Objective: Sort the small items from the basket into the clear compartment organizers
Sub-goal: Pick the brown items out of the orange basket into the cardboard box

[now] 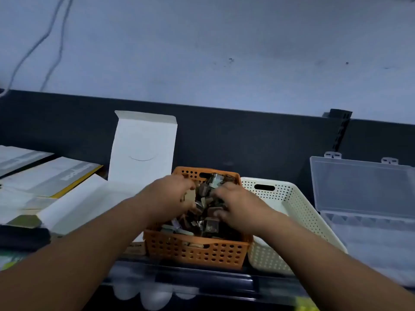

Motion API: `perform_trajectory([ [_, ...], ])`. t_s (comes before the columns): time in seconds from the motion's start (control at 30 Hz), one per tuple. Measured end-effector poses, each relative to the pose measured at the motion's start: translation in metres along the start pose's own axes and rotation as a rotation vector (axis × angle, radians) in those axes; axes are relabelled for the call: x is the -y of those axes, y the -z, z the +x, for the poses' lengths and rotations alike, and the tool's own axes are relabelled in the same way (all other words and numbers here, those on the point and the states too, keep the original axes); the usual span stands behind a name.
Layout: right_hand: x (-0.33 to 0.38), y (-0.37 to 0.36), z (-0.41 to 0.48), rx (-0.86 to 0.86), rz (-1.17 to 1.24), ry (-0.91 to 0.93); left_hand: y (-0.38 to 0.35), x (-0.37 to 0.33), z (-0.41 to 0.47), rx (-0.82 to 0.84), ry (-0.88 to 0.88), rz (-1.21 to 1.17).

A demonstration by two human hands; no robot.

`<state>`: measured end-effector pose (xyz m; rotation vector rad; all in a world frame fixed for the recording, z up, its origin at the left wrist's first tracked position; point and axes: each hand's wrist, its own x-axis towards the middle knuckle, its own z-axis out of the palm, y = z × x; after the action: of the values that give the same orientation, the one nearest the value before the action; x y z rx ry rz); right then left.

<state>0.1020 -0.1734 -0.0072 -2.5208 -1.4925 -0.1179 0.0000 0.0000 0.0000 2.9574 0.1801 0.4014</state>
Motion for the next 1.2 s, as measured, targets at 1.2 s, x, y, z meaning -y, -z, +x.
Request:
perform_trajectory([
  [1.2,-0.001,-0.036,0.054,0.228,-0.208,-0.025,-0.002,0.037,-0.024,-0.171,0.314,-0.344],
])
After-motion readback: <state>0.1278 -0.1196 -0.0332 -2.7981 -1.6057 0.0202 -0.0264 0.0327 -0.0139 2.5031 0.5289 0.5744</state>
